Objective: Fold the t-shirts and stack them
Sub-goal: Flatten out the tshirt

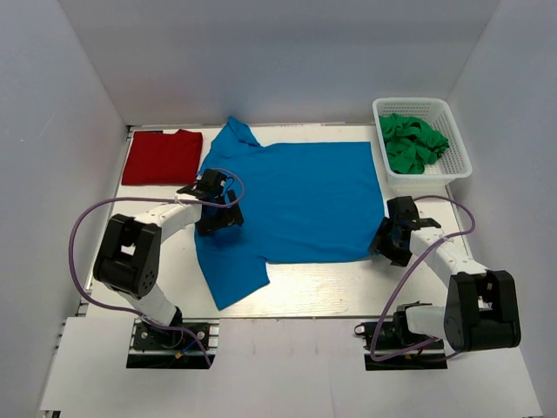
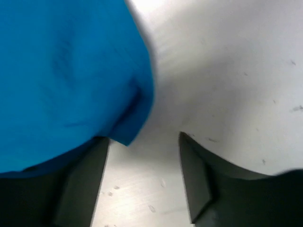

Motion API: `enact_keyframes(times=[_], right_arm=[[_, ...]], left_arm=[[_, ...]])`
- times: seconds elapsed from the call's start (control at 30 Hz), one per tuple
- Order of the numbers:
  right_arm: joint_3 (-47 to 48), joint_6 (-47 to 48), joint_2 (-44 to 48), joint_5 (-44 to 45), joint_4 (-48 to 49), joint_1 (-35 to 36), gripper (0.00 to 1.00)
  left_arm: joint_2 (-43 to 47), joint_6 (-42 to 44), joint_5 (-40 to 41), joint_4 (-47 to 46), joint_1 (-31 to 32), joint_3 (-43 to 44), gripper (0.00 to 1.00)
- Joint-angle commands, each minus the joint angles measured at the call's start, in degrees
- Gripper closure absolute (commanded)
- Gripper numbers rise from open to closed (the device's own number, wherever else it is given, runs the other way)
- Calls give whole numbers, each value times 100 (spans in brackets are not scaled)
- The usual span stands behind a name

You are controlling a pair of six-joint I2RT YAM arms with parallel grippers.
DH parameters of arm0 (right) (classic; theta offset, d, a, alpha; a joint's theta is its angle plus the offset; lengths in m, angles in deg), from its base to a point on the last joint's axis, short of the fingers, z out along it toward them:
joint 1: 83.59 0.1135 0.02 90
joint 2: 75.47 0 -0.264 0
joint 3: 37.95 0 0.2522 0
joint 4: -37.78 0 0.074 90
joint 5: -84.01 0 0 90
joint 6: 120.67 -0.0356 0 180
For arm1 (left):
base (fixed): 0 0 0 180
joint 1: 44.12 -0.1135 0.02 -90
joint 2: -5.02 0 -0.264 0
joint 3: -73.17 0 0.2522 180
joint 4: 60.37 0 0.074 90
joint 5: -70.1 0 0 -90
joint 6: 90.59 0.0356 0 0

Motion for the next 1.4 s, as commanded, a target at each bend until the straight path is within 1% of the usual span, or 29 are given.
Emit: enact_keyframes(times=[0.0, 0.03, 0.07, 0.1, 0.17, 0.2, 0.23, 0.27, 0.4, 0.5, 0.57, 0.6, 0.63, 0.67, 0.7, 0.77, 0.8, 0.87, 0.9, 1.0, 1.03, 1.2, 1.37], right_arm=[[-39, -120, 150, -133, 727, 1, 36], [-74, -128, 150, -203, 790, 1, 40], [-66, -111, 150, -265, 825, 10, 49], [-92, -76, 150, -405, 869, 10, 51], [-66, -67, 132, -476, 949, 10, 61], [-66, -32, 132, -520, 949, 18, 73], [-48, -49, 141, -547, 888, 18, 90], [-48, -23, 150, -547, 852, 18, 100], [-48, 56, 221, -451, 694, 1, 100], [118, 328, 308, -415, 483, -8, 100], [268, 688, 291, -214, 20, -8, 100], [573, 811, 247, -30, -114, -8, 100], [680, 925, 160, 206, -489, 1, 100], [777, 918, 159, 165, -641, -25, 100], [900, 1031, 176, -61, -651, -25, 100], [980, 1128, 246, -230, -625, 9, 100], [1033, 1085, 229, -187, -903, -16, 100], [1235, 988, 177, -73, -1090, -8, 100], [1279, 953, 142, 15, -1447, -8, 100], [1542, 672, 10, 568, -2012, -25, 100], [1630, 706, -25, 561, -2161, -17, 100], [1893, 829, -157, 683, -2365, -8, 100], [2131, 873, -465, 990, -2611, 9, 100]], left_arm=[[2, -42, 152, -56, 29, -77, 0], [2, -42, 152, -56, 29, -77, 0], [2, -94, 152, -56, 29, -77, 0], [2, -94, 152, -56, 29, -77, 0], [-51, -94, 152, -3, 29, -77, 0], [-51, -94, 152, 67, 29, -77, 0], [-51, -147, 205, 67, 29, -129, 0], [-51, -147, 205, 67, 29, -130, 0], [-51, -200, 266, 67, 29, -191, 0], [-120, -252, 319, 120, -23, -244, 0], [-191, -253, 372, 172, -23, -244, 0], [-261, -253, 503, 173, -23, -244, 0], [-262, -313, 504, 234, -23, -244, 0], [-331, -314, 556, 295, -23, -244, 0], [-332, -314, 557, 296, -93, -244, 0], [-454, -367, 670, 366, -94, -297, 0], [-455, -419, 671, 366, -94, -297, 0], [-577, -420, 733, 419, -94, -245, 0], [-578, -420, 733, 419, -94, -244, 0], [-640, -420, 733, 419, -94, -191, 0], [-700, -420, 733, 419, -94, -191, 0], [-701, -420, 785, 366, -94, -191, 0], [-701, -420, 785, 366, -94, -191, 0]])
